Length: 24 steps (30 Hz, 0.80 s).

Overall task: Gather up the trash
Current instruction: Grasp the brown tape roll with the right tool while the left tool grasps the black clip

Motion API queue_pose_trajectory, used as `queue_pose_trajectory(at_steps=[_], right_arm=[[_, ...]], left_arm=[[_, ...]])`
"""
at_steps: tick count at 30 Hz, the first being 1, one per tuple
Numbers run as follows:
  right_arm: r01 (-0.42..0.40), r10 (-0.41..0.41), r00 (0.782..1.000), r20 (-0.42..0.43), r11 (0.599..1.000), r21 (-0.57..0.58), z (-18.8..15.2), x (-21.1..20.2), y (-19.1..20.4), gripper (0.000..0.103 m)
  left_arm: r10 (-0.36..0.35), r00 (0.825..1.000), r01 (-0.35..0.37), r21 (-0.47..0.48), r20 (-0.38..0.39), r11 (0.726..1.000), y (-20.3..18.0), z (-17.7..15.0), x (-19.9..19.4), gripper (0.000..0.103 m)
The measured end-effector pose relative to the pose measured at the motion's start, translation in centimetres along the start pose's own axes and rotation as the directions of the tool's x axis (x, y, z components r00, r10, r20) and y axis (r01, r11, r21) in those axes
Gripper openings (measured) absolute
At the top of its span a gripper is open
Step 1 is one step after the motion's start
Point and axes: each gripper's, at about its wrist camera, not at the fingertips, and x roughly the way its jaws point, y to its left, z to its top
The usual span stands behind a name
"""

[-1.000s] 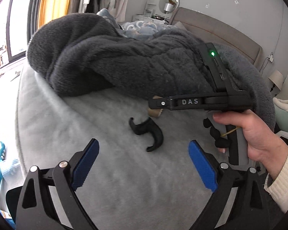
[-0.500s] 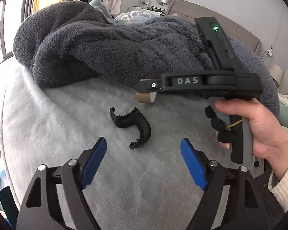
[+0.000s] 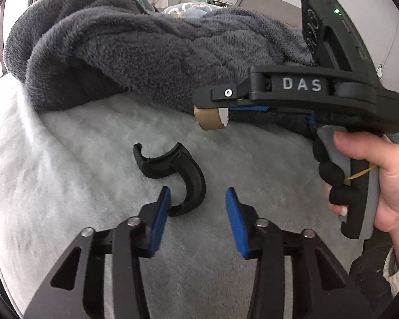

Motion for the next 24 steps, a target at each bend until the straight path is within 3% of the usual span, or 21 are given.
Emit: queue_pose_trajectory(at_steps=[7,12,17,19,24], right_arm=[[0.002,-0.002,1.0,0.004,1.0,-0.008,-0.4,-1.3,0.1,0.058],[0.008,-0.008,1.0,0.018,1.0,-0.007,-0.2,-2.1,0.7,0.058],[0.01,-0.01,0.999,0.042,1.0,-0.012,-0.2,-3.4,2.0,0.058],[0.009,-0.008,0.999,0.052,1.0,-0.013,-0.2,-3.8,2.6,0.058],[0.013,-0.012,0.998,0.065,1.0,-0.016,-0.5,-4.5,4.0,0.058]], left_arm=[[-0.003,1.0,0.003,-0.027,-0.026,1.0,0.7,0.4,1.1,0.027],[-0.004,1.0,0.004,-0.035,-0.013,0.999,0.8,0.5,0.7,0.024],[-0.003,1.0,0.003,-0.023,0.019,1.0,0.4,0.1,-0.9,0.021],[-0.007,1.0,0.008,-0.025,0.029,1.0,0.3,0.1,-1.5,0.012],[-0.012,0.999,0.013,-0.026,0.041,1.0,0.5,-0.4,-2.7,0.011]])
